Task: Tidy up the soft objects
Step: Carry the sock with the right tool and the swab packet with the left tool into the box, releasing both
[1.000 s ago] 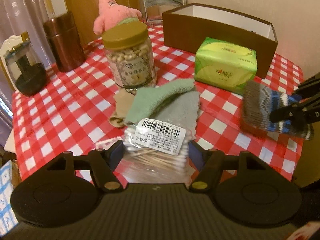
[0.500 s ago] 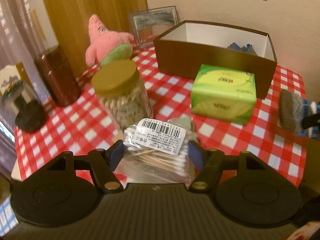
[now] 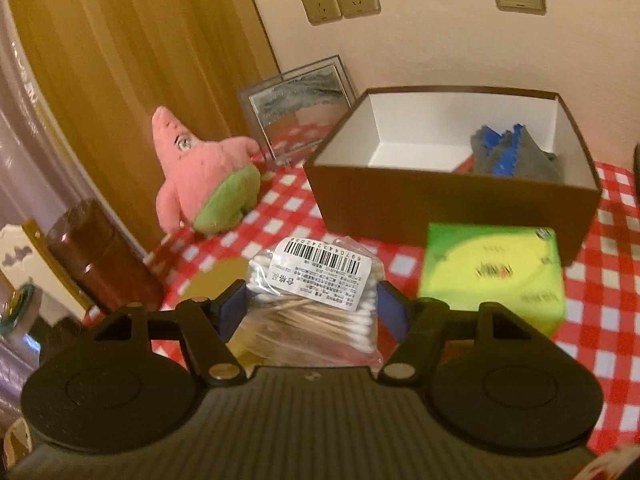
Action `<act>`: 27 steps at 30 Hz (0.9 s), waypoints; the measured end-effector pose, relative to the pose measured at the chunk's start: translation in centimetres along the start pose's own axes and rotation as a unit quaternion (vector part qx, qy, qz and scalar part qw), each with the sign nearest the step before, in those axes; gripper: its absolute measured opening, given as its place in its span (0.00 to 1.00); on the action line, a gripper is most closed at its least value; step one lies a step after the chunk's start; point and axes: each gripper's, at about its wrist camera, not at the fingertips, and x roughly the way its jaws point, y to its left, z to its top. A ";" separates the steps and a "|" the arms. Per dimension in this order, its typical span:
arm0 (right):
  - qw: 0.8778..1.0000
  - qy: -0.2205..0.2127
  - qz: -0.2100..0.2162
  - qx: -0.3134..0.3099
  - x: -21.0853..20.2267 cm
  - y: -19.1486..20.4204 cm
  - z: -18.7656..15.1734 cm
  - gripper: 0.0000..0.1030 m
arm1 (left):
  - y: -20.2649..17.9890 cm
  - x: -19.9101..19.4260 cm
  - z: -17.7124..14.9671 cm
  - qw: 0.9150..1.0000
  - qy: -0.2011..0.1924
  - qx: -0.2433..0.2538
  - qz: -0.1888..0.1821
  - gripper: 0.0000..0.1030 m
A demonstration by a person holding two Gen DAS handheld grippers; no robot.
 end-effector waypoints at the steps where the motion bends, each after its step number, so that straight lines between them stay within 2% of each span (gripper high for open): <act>1: 1.000 -0.004 -0.003 0.003 -0.1 -0.5 0.4 0.25 | 0.1 0.6 0.6 1.000 0.000 0.001 0.001 0.66; 9: 0.998 -0.053 -0.011 0.009 0.2 -3.2 4.9 0.25 | 0.8 4.8 4.8 1.000 -0.007 0.004 0.011 0.66; 15: 0.997 -0.081 0.003 0.002 2.6 -4.0 9.0 0.25 | 0.2 8.1 8.6 1.000 -0.019 0.004 0.005 0.66; 21: 0.996 -0.080 0.024 -0.008 7.2 -4.7 12.8 0.25 | -1.5 11.2 12.0 0.999 -0.030 0.003 -0.022 0.66; 27: 0.997 -0.060 0.048 -0.025 12.5 -5.0 16.2 0.25 | -3.1 14.4 14.1 0.999 -0.024 0.003 -0.047 0.66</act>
